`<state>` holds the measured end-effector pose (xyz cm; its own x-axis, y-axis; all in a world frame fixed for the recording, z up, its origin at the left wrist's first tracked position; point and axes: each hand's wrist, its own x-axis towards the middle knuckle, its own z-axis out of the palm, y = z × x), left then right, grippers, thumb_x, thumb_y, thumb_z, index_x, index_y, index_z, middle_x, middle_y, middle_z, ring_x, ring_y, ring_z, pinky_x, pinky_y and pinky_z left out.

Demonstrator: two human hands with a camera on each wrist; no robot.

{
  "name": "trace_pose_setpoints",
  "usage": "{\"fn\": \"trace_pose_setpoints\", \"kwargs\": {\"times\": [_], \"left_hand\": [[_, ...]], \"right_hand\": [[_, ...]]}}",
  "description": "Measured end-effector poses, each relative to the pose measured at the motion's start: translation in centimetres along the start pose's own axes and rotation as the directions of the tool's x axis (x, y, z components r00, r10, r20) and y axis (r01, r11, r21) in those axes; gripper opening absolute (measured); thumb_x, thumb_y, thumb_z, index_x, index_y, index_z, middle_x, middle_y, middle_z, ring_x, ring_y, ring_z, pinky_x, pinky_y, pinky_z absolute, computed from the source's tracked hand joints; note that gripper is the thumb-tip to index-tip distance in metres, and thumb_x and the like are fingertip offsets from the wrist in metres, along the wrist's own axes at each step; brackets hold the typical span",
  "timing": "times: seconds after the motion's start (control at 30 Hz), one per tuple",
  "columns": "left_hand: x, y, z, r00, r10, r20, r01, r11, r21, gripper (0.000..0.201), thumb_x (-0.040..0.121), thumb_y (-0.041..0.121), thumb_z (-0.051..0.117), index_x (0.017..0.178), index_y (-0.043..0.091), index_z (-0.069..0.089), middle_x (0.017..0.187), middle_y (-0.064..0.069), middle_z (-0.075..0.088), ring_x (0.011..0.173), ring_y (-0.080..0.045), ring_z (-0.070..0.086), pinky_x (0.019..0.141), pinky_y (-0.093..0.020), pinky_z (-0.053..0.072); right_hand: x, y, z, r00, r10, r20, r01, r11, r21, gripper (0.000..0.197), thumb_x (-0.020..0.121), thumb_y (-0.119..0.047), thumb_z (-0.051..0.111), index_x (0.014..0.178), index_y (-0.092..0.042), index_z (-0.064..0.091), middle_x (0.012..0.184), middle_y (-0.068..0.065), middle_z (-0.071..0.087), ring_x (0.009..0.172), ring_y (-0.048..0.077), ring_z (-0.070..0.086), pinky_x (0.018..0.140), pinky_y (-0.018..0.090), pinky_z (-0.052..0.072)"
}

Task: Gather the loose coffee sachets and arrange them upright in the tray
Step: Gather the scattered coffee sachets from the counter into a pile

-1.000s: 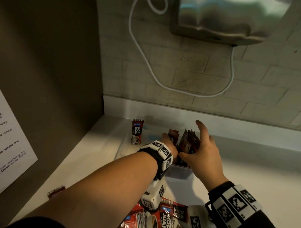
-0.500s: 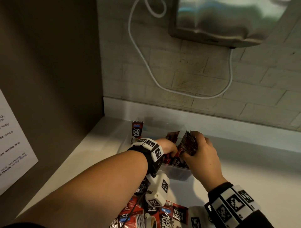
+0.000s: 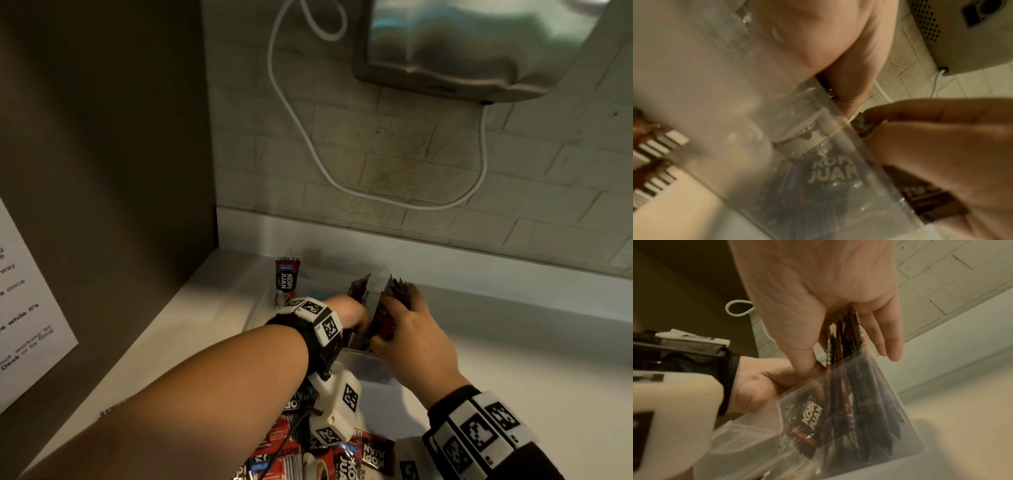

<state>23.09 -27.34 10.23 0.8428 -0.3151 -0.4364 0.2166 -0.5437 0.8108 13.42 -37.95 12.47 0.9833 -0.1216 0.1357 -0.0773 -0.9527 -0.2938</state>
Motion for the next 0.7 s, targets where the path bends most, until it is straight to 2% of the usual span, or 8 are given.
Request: {"fn": "trace_pose_setpoints", "kwargs": {"times": [0.1, 0.17, 0.27, 0.33, 0.43, 0.47, 0.6, 0.7], "left_hand": [[0.0, 0.2, -0.2, 0.998, 0.063, -0.018, -0.065, 0.989, -0.130, 0.041, 0.090, 0.004, 0.055, 0.131, -0.002, 0.052, 0.132, -0.023, 0.056, 0.098, -0.022, 0.054, 0.099, -0.042, 0.048], [-0.6, 0.3, -0.2, 0.996, 0.088, 0.019, -0.081, 0.969, -0.234, 0.035, 0.090, 0.004, 0.056, 0.125, 0.004, 0.057, 0.124, -0.021, 0.061, 0.107, -0.029, 0.060, 0.098, -0.048, 0.049], [-1.1, 0.1, -0.3, 0.988, 0.076, 0.138, -0.018, 0.925, -0.380, 0.030, 0.089, -0.005, 0.052, 0.112, 0.010, 0.063, 0.111, -0.018, 0.065, 0.112, -0.038, 0.060, 0.093, -0.047, 0.051], [-1.0, -0.2, -0.4, 0.967, 0.091, 0.240, 0.016, 0.913, -0.408, 0.037, 0.086, -0.012, 0.047, 0.114, 0.007, 0.062, 0.101, -0.016, 0.066, 0.105, -0.034, 0.063, 0.087, -0.043, 0.054], [-1.3, -0.1, -0.4, 0.937, 0.099, 0.336, 0.052, 0.908, -0.415, 0.041, 0.082, -0.019, 0.036, 0.095, 0.009, 0.063, 0.085, -0.012, 0.065, 0.082, -0.024, 0.064, 0.063, -0.030, 0.058], [-1.5, 0.0, -0.4, 0.930, 0.097, 0.354, 0.060, 0.911, -0.408, 0.042, 0.081, -0.019, 0.034, 0.093, 0.008, 0.063, 0.084, -0.011, 0.064, 0.080, -0.023, 0.063, 0.062, -0.029, 0.058], [-2.2, 0.8, 0.2, 0.919, 0.103, 0.381, 0.029, 0.945, -0.326, 0.040, 0.073, -0.013, 0.040, 0.106, -0.001, 0.060, 0.093, -0.018, 0.060, 0.092, -0.030, 0.060, 0.077, -0.034, 0.054], [-1.3, 1.0, 1.0, 0.941, 0.085, 0.326, 0.003, 0.965, -0.262, 0.069, 0.053, -0.004, 0.048, 0.122, -0.002, 0.054, 0.108, -0.025, 0.061, 0.111, -0.040, 0.058, 0.095, -0.046, 0.049]], "right_hand": [[-0.1, 0.0, -0.1, 1.000, -0.009, -0.009, 0.009, 1.000, -0.005, 0.057, 0.082, -0.032, 0.064, 0.136, -0.030, 0.045, 0.155, -0.001, 0.015, 0.112, 0.027, 0.058, 0.078, 0.035, 0.054], [-0.2, -0.1, -0.2, 1.000, -0.008, -0.006, 0.008, 1.000, -0.005, 0.055, 0.082, -0.031, 0.063, 0.135, -0.029, 0.046, 0.153, 0.000, 0.018, 0.110, 0.026, 0.059, 0.077, 0.034, 0.054], [-0.2, -0.2, -0.4, 1.000, -0.010, -0.008, 0.010, 1.000, 0.016, 0.053, 0.081, -0.031, 0.063, 0.132, -0.027, 0.048, 0.150, 0.000, 0.022, 0.110, 0.028, 0.059, 0.078, 0.037, 0.054], [-0.2, -0.2, -0.5, 1.000, -0.012, -0.011, 0.012, 0.999, 0.049, 0.057, 0.080, -0.030, 0.065, 0.133, -0.027, 0.046, 0.149, 0.000, 0.024, 0.111, 0.028, 0.058, 0.077, 0.037, 0.054], [-0.2, 0.0, -0.5, 1.000, -0.025, -0.013, 0.026, 0.992, 0.124, 0.077, 0.075, -0.030, 0.071, 0.142, -0.026, 0.033, 0.149, 0.000, 0.027, 0.115, 0.027, 0.055, 0.079, 0.035, 0.053], [-0.2, 0.0, -0.5, 0.999, -0.041, -0.015, 0.043, 0.986, 0.161, 0.084, 0.072, -0.029, 0.073, 0.145, -0.025, 0.030, 0.147, 0.001, 0.029, 0.117, 0.026, 0.053, 0.082, 0.035, 0.053], [-0.2, 0.4, -0.6, 0.998, -0.024, -0.065, 0.050, 0.902, 0.429, 0.089, 0.072, -0.027, 0.074, 0.147, -0.022, 0.027, 0.141, 0.003, 0.039, 0.122, 0.022, 0.049, 0.090, 0.026, 0.041], [0.2, 0.9, -0.6, 0.986, 0.111, -0.125, -0.001, 0.752, 0.660, 0.088, 0.065, -0.044, 0.059, 0.146, -0.028, 0.029, 0.141, 0.005, 0.044, 0.122, 0.023, 0.050, 0.100, 0.038, 0.044]]}}
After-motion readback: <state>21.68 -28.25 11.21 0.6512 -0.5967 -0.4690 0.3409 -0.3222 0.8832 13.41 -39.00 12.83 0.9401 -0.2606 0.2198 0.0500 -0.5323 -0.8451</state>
